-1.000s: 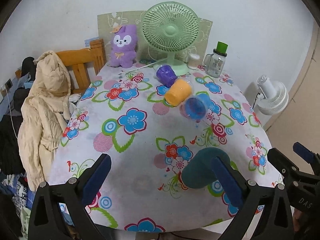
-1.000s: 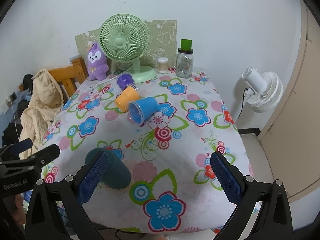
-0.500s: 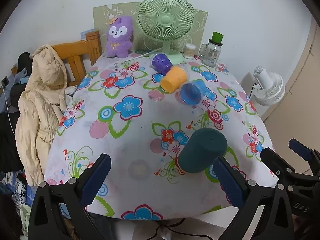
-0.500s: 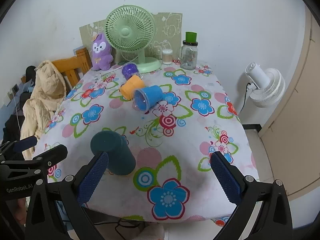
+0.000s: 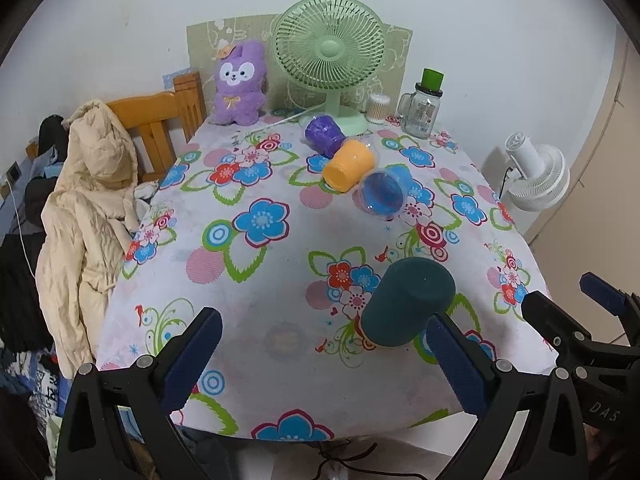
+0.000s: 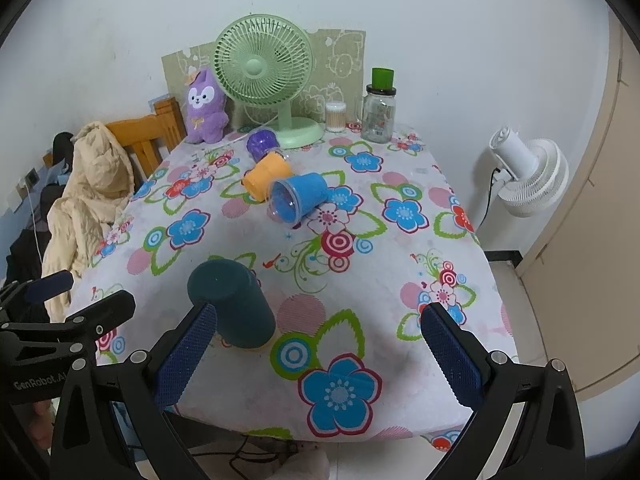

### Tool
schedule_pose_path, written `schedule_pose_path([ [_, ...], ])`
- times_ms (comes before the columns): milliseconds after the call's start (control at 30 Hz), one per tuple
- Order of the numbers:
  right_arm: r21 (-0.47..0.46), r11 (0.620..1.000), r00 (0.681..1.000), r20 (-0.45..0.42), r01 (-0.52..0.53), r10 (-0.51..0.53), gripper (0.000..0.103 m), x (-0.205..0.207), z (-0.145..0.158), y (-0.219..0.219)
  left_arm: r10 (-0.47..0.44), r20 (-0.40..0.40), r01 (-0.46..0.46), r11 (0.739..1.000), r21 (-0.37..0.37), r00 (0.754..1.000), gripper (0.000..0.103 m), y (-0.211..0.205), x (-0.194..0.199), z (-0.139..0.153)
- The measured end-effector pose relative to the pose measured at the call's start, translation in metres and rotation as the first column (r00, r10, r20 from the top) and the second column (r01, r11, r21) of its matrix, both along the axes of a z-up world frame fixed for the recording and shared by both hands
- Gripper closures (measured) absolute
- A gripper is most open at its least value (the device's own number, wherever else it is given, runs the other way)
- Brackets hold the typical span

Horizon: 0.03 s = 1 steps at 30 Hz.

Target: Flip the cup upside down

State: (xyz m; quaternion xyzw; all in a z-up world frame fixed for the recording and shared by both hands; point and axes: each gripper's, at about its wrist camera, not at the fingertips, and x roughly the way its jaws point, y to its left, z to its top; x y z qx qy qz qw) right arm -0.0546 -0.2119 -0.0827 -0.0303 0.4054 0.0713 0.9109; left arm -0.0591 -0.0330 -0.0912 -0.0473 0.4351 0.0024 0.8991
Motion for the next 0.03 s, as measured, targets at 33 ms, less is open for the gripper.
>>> schedule_pose_path([
  [33,-0.001,1.0,1.0,0.005,0.001,-0.001,0.0,0.0005,0.0012,0.0009,-0.003,0.006,0.003,1.0,0.005,1.0,0.0,-0.0003,0.0004,0.001],
])
